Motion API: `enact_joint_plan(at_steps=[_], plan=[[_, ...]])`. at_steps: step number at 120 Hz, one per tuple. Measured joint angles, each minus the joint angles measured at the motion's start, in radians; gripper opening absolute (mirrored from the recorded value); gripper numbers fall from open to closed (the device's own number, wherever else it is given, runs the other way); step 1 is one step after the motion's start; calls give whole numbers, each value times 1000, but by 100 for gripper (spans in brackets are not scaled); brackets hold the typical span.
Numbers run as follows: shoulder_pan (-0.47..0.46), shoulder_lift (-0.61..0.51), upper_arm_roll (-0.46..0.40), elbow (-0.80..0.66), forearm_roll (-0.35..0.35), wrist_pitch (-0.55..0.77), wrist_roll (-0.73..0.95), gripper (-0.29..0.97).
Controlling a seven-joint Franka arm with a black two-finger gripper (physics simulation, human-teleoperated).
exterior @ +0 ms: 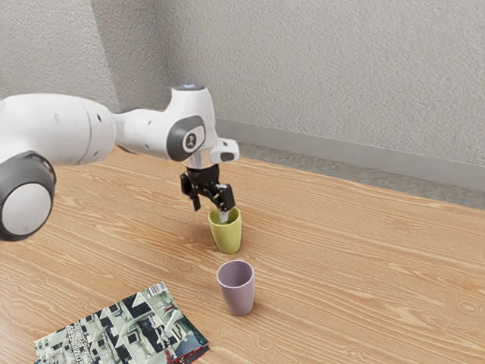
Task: Place the left cup onto the right cup
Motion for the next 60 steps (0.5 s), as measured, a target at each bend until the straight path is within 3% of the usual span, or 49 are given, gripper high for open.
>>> enact_joint_plan(at_steps=[10, 35, 60], plan=[[-3, 14, 0, 0, -1, 21, -2, 61], [-9, 29, 0, 0, -3, 63, -4, 14], [-10, 28, 0, -1, -3, 78, -7, -3]])
